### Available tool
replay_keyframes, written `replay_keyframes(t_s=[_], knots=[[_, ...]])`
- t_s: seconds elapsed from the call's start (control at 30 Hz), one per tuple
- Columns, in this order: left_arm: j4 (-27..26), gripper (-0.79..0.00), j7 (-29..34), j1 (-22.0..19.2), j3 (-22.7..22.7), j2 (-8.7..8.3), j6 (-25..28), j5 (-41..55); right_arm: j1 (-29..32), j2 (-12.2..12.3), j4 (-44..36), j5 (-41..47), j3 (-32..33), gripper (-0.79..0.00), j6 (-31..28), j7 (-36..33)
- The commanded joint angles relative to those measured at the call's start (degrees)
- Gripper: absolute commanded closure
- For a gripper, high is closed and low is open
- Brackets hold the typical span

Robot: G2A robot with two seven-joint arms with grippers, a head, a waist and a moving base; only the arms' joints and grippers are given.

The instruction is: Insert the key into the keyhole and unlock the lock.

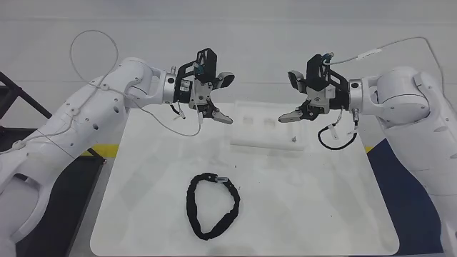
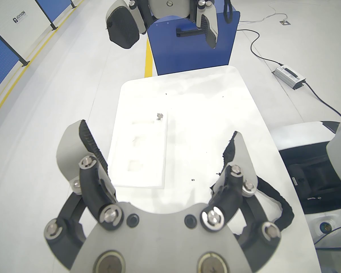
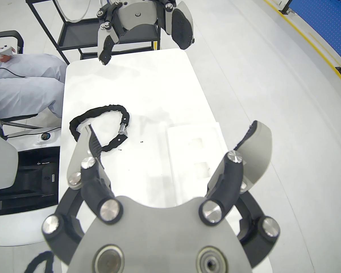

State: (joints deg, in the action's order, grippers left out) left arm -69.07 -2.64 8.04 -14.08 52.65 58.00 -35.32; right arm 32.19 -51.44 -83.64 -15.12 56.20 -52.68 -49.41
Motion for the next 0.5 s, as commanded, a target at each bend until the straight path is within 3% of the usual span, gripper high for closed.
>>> replay_keyframes(t_s=[0.0,0.3,0.47], knots=[[0.0,-0.785,0.0,0.0,0.0,0.00,0.0,0.0,0.0,0.0,0.0,0.0,0.0,-0.784,0.0,0.0],[0.0,-0.784,0.0,0.0,0.0,0.00,0.0,0.0,0.0,0.0,0.0,0.0,0.0,-0.784,0.0,0.0],[0.0,-0.785,0.0,0.0,0.0,0.00,0.0,0.0,1.8,0.1,-0.6,-3.2,-0.1,-0.785,3.2,1.5]])
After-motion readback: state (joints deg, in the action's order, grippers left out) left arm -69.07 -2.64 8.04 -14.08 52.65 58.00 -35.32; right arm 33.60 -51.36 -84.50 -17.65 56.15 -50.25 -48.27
